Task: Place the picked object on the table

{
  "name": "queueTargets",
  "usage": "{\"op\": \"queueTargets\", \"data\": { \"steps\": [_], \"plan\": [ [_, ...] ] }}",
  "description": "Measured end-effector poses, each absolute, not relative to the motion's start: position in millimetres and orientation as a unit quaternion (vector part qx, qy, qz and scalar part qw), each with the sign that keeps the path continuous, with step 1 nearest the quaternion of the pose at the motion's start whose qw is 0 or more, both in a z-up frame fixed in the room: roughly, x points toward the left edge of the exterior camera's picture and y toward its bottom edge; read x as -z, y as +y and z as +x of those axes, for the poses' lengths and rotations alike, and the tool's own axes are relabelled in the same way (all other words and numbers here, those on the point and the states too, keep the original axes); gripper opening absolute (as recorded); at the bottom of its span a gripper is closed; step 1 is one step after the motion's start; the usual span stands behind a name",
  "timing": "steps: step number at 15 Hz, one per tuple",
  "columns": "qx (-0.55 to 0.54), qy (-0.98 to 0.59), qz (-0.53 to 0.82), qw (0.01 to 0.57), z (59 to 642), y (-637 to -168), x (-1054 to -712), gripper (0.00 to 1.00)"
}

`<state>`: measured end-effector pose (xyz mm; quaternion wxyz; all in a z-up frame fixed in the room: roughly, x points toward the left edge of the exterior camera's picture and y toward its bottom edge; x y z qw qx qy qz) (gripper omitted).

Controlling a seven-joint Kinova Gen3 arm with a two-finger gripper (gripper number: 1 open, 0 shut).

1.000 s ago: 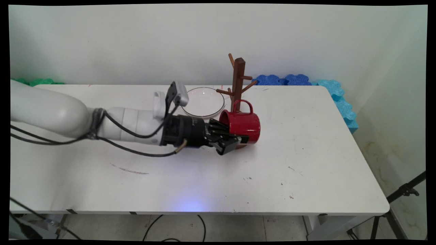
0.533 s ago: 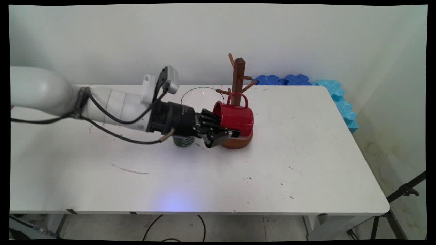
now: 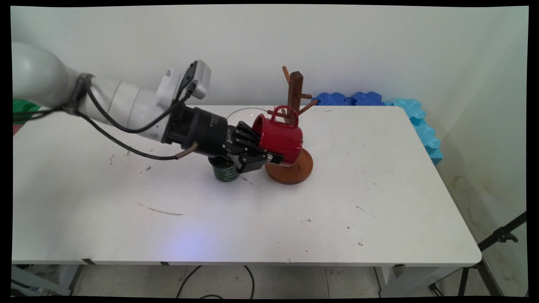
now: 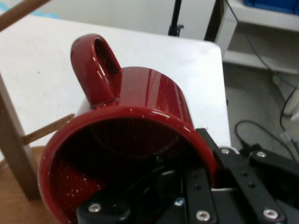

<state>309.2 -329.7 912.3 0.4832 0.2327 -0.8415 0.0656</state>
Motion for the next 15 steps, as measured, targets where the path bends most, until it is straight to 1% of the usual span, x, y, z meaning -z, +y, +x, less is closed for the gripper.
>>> {"op": "queueTargets", "data": {
  "steps": [5,9,15],
  "plan": [
    [-0.071,-0.876,0.21,0.428,326,-334,-934,0.0],
    [-0.073,-0.906,0.19,0.37,339,-331,-947,0.0],
    [-0.073,-0.94,0.171,0.287,343,-326,-951,0.0]
  ]
}}
